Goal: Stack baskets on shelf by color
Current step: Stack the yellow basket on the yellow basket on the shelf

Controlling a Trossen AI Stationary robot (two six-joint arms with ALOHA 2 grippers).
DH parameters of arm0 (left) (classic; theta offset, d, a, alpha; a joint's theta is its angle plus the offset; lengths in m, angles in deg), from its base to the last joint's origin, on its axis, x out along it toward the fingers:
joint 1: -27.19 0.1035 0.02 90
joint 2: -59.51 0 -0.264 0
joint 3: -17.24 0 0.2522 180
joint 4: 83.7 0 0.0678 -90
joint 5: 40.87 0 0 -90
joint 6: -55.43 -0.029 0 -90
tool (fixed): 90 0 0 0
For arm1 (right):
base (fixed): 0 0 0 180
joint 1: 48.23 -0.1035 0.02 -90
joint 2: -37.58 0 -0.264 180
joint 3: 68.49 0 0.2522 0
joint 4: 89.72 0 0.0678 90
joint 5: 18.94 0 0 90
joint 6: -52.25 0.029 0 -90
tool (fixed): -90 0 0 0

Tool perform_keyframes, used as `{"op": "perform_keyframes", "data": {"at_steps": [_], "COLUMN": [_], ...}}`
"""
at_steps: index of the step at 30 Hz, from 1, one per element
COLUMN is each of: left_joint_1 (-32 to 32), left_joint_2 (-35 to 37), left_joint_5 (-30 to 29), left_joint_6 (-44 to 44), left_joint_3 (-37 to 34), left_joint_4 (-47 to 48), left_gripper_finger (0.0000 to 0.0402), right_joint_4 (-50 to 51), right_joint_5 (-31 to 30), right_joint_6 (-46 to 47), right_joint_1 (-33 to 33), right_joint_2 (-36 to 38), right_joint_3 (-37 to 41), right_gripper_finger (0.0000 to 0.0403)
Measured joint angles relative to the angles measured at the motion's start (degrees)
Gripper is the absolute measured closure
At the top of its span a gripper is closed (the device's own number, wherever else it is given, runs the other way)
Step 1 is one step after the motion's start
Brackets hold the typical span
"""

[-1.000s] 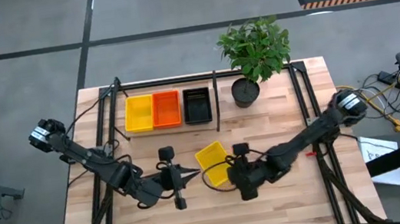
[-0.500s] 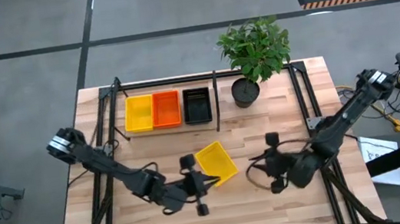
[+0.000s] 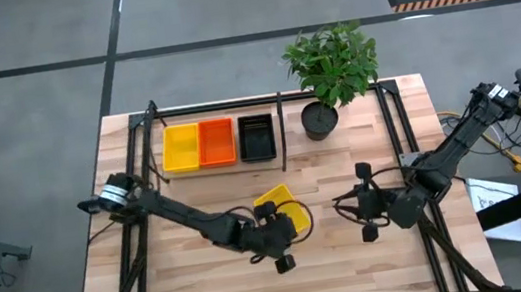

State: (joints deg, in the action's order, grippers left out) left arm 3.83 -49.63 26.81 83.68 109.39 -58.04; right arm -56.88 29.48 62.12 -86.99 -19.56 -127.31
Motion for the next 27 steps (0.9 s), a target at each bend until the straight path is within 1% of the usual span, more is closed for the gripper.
{"op": "perform_keyframes", "data": {"at_steps": [2, 4, 7, 13, 17, 19, 22, 27], "left_joint_1": [1.24, 2.10, 2.91, 4.03, 4.12, 4.19, 4.35, 4.93], "left_joint_2": [-0.81, -1.45, -1.75, -2.87, -4.66, -4.95, -5.75, -6.72], "left_joint_5": [3.21, 4.77, 4.92, 4.61, 4.81, 5.53, 5.53, 5.49], "left_joint_6": [1.38, 1.39, -0.49, -1.63, -1.63, -1.61, -0.76, -0.07], "left_joint_3": [0.04, 0.02, 0.02, 0.02, 0.00, 0.00, 0.02, -0.02], "left_joint_4": [-0.30, -0.15, -0.03, -0.76, -0.87, -0.96, -1.33, -1.34], "left_gripper_finger": [0.0396, 0.0386, 0.0355, 0.0278, 0.0247, 0.0243, 0.0247, 0.0279], "right_joint_4": [-0.04, -0.07, -0.08, -0.07, -0.04, -0.06, -0.07, -0.05], "right_joint_5": [0.00, 0.02, 0.05, 0.04, 0.04, 0.04, 0.04, 0.04], "right_joint_6": [-0.01, 0.00, 0.17, 0.11, 0.04, 0.05, 0.04, 0.15], "right_joint_1": [0.01, 0.02, 0.02, 0.02, 0.02, 0.02, 0.02, 0.02], "right_joint_2": [-0.41, -1.00, -1.46, -1.54, -1.54, -1.54, -1.54, -1.54], "right_joint_3": [-0.02, -0.04, -0.06, -0.09, -0.09, -0.09, -0.09, -0.09], "right_gripper_finger": [0.0341, 0.0342, 0.0341, 0.0341, 0.0344, 0.0344, 0.0344, 0.0345]}}
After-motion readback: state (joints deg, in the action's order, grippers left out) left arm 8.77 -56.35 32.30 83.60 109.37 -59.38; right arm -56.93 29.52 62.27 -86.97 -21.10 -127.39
